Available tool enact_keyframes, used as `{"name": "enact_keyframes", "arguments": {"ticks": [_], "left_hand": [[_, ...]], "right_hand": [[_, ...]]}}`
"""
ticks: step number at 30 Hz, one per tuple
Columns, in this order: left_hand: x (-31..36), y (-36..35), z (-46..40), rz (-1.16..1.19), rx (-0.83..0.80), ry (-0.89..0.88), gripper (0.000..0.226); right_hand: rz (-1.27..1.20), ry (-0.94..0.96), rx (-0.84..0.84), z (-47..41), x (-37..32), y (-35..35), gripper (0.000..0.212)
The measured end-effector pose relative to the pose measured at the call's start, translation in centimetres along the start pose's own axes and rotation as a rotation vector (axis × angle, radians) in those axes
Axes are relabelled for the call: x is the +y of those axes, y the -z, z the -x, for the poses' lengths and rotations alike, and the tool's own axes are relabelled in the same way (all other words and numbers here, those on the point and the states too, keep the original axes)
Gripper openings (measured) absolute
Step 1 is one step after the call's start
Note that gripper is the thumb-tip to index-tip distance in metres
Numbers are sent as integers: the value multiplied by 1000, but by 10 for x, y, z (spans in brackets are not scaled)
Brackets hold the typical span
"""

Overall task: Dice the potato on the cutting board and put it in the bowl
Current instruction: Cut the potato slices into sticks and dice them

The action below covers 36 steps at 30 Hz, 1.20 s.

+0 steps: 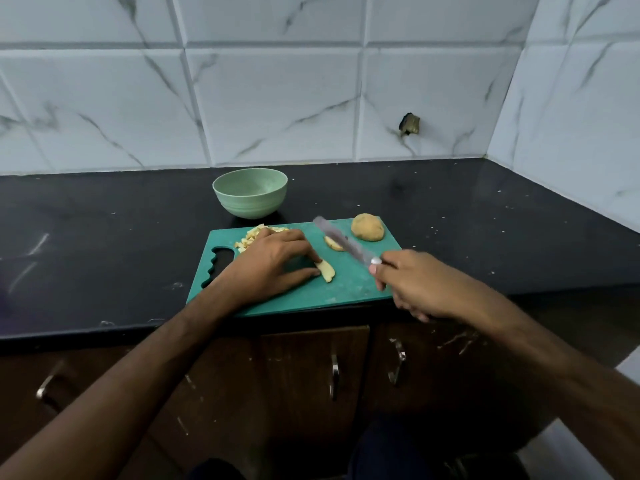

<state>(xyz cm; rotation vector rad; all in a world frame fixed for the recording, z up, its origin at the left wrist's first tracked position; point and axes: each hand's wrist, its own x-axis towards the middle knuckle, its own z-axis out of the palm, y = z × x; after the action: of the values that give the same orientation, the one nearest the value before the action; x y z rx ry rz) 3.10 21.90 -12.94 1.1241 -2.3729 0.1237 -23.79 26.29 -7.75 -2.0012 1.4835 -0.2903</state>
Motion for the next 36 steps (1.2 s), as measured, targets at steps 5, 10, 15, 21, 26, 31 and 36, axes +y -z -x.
{"name": "enact_keyframes", "arguments": {"ticks": [5,10,15,21,26,31,36], "left_hand": [[5,1,-4,-19,8,-7,34],[7,0,-2,-64,8,-12,33],[8,2,-2,-67,-8,-11,34],[9,3,-3,-82,3,-24,31],[9,2,-3,-125,4,-30,40],[10,4,-2,-146,7,-26,45],[8,2,-1,-139,43,-18,40]], "right_hand": [[201,-2,49,25,-11,-20,34],[308,-15,112,23,-9,-32,35],[417,-1,160,27,-10,-39,39],[523,-16,86,24,-23,-28,36],[463,-67,2,9,-36,-22,37],[482,-37,20,15,-33,-28,35],[542,-15,25,52,-18,-27,34]]}}
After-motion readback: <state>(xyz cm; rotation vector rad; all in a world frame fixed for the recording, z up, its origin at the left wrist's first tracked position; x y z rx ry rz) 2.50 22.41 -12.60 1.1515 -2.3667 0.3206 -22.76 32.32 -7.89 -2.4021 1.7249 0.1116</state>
